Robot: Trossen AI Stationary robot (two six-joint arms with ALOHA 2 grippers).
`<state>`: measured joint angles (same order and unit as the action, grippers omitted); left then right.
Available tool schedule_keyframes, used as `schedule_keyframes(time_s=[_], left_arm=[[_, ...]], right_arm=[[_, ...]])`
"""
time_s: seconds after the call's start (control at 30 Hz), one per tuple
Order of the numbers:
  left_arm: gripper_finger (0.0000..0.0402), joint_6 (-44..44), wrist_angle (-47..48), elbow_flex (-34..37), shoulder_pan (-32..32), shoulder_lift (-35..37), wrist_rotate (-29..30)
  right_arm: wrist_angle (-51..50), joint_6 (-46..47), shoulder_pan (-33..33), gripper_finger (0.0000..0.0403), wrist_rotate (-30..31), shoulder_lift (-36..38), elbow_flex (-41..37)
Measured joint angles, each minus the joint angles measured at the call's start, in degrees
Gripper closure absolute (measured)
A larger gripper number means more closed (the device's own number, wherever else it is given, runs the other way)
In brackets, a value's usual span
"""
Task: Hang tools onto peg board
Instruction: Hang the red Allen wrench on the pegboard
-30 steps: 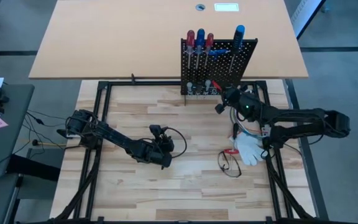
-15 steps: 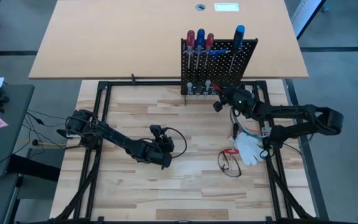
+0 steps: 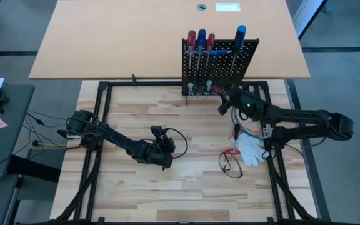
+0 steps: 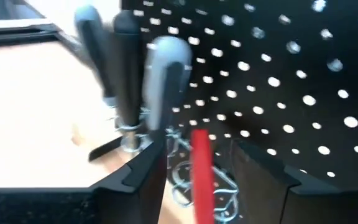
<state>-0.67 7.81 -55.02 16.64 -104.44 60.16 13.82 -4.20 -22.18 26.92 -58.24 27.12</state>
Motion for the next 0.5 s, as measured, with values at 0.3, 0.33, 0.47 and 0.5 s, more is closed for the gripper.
schedule_keyframes(time_s=[0.3,0.33,0.47,0.5], left_arm=[[0.0137,-0.01,0.0,0.0,0.0,0.0,-0.31],[0.0137,0.0,0.0,0.0,0.0,0.0,-0.34],[0.0137,0.0,-0.04,0.0,-0.02,0.0,-0.38],[0.0137,0.0,-0.1,0.0,0.0,0.0,-0.39]], right_arm=[[-22.72,1.97,16.06,0.0223,-8.54,7.47,0.02],[-25.07,2.66,18.72,0.0223,-10.81,7.36,0.02],[-31.39,8.53,30.31,0.0218,-14.2,4.81,0.02],[-32.47,10.62,33.09,0.0216,-14.21,3.77,0.02]])
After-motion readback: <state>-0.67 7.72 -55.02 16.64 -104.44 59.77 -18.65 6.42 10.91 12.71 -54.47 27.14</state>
